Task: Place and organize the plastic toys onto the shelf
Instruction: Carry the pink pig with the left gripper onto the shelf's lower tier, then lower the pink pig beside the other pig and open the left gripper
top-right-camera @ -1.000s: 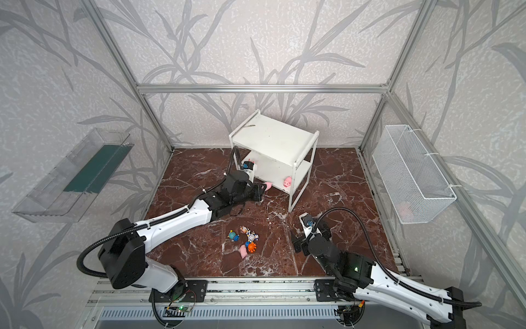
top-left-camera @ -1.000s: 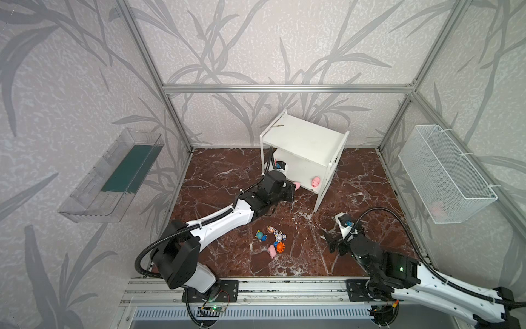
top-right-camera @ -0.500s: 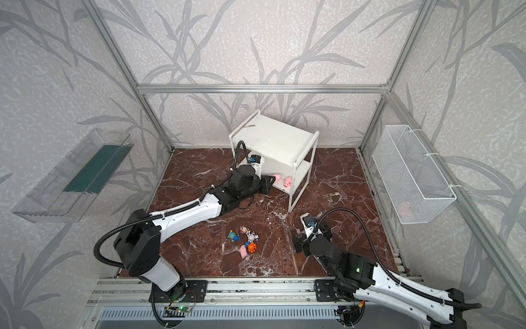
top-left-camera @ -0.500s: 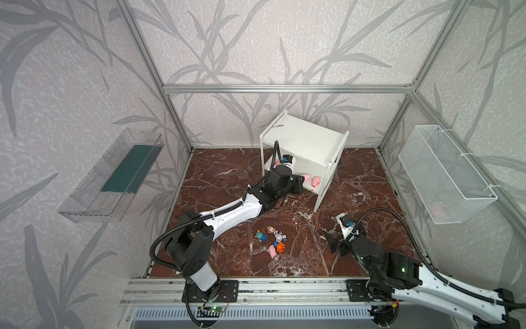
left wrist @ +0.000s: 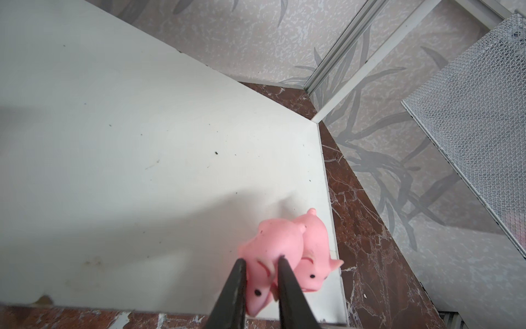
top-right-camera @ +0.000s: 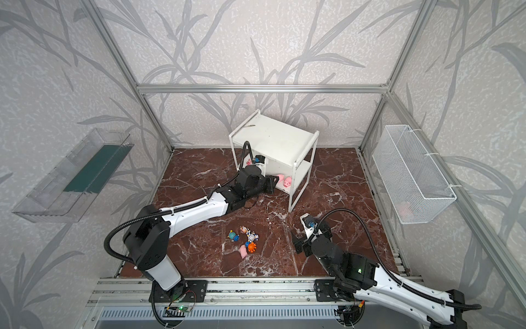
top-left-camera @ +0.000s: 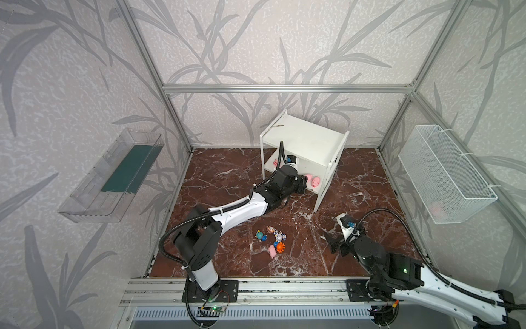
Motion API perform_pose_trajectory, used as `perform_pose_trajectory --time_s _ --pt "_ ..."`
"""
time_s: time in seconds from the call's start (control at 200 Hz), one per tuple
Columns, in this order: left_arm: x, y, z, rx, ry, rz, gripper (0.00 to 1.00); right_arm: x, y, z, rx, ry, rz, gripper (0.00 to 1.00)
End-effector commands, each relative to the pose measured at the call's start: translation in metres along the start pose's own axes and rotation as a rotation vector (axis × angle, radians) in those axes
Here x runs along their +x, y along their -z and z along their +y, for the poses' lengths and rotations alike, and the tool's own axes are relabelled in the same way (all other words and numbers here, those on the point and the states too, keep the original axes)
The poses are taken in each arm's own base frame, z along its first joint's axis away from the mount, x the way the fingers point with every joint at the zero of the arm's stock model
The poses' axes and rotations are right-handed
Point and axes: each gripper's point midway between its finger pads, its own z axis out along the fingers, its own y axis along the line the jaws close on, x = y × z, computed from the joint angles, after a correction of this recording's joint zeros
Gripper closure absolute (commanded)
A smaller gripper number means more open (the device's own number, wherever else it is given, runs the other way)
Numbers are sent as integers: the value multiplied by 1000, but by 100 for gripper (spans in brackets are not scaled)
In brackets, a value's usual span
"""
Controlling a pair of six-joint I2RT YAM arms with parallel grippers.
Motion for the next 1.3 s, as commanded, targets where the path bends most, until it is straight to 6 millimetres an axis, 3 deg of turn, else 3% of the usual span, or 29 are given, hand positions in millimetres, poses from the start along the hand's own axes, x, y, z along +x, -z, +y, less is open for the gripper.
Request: perform_pose_trajectory --time_s 0.0,0.725,1.295 --pt "-24 -1 -9 3 10 -73 78 -11 4 0 -12 -8 -33 0" --pt "-21 -13 -2 -13 33 -111 76 -8 5 0 -17 -14 -28 0" --pt "-17 -13 -1 -15 38 -99 68 -6 4 1 -23 -15 -30 0"
